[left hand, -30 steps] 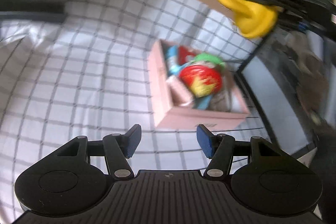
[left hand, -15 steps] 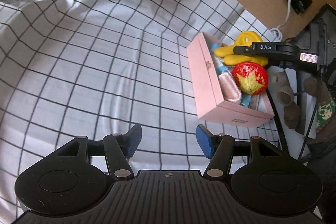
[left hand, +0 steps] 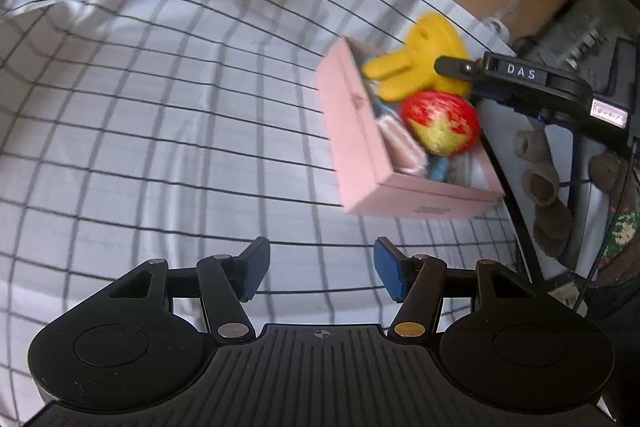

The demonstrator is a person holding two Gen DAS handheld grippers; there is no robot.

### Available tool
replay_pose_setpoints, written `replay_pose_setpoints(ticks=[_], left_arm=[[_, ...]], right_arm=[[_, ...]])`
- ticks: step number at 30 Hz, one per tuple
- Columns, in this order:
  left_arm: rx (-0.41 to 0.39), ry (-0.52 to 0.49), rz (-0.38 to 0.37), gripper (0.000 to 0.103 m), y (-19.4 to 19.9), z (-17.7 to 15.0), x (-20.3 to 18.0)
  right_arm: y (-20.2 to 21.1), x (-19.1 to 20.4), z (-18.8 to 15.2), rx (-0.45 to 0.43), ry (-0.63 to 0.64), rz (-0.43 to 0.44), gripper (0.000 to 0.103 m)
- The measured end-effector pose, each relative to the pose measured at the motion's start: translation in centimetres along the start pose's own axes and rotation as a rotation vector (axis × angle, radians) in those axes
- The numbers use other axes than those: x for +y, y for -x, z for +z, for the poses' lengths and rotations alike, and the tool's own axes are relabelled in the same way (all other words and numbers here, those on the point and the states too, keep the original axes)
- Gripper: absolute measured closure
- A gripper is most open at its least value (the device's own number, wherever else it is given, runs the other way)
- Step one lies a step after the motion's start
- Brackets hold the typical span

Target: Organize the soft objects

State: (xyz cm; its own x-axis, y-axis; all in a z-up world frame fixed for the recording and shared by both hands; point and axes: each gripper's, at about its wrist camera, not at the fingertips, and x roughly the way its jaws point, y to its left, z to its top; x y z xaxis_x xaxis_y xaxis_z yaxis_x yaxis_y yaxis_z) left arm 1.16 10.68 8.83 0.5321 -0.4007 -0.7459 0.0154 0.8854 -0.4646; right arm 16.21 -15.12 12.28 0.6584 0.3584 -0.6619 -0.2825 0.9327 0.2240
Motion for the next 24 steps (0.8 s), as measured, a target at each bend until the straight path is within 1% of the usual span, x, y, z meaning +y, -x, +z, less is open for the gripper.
replay_pose_setpoints(ticks=[4, 7, 11, 15, 17, 19, 20, 21, 22, 23, 24], left_arm=[[0.016, -0.055, -0.037, 0.041, -0.6, 0.0, -1.4], [0.008, -0.073, -0.054, 0.041, -0.8, 0.4, -1.9], [-0.063, -0.063, -0.059, 0.041, -1.1, 2.1, -2.3], [-0.114, -0.064, -0.026, 0.041, -2.3, 4.6, -3.3], [-0.117, -0.104, -0.015, 0.041, -3.4, 5.5, -4.0], [-0.085, -0.137, 0.022, 0.041, -5.3, 6.1, -4.6], [-0.058, -0.157, 0.046, 0.042, -6.4, 6.3, -4.8], [-0.036, -0.178, 0.071, 0.048, -7.2, 6.3, -4.8], [-0.019, -0.201, 0.101, 0.050, -7.9, 6.2, -4.8], [-0.009, -0.221, 0.124, 0.043, -8.4, 6.1, -4.7], [-0.014, -0.220, 0.119, 0.043, -8.5, 6.2, -4.3]], right_arm=[[2.5, -0.1, -0.4, -0.048, 0.002, -0.039, 0.051], [4.6, -0.6, -0.6, -0.092, -0.001, -0.097, 0.046], [7.2, -2.4, -1.8, -0.123, -0.029, -0.195, 0.046], [8.7, -3.8, -5.1, -0.082, 0.019, -0.263, 0.042], [8.6, -4.6, -7.4, -0.019, 0.011, -0.247, 0.042], [7.7, -5.2, -9.5, 0.046, 0.008, -0.228, 0.042], [7.3, -5.4, -10.3, 0.066, 0.009, -0.232, 0.042], [6.7, -5.3, -11.0, 0.084, 0.011, -0.241, 0.043], [6.3, -5.2, -11.4, 0.088, 0.013, -0.242, 0.043], [5.8, -5.0, -11.7, 0.082, 0.017, -0.237, 0.045], [5.3, -4.8, -11.6, 0.071, 0.019, -0.234, 0.044]])
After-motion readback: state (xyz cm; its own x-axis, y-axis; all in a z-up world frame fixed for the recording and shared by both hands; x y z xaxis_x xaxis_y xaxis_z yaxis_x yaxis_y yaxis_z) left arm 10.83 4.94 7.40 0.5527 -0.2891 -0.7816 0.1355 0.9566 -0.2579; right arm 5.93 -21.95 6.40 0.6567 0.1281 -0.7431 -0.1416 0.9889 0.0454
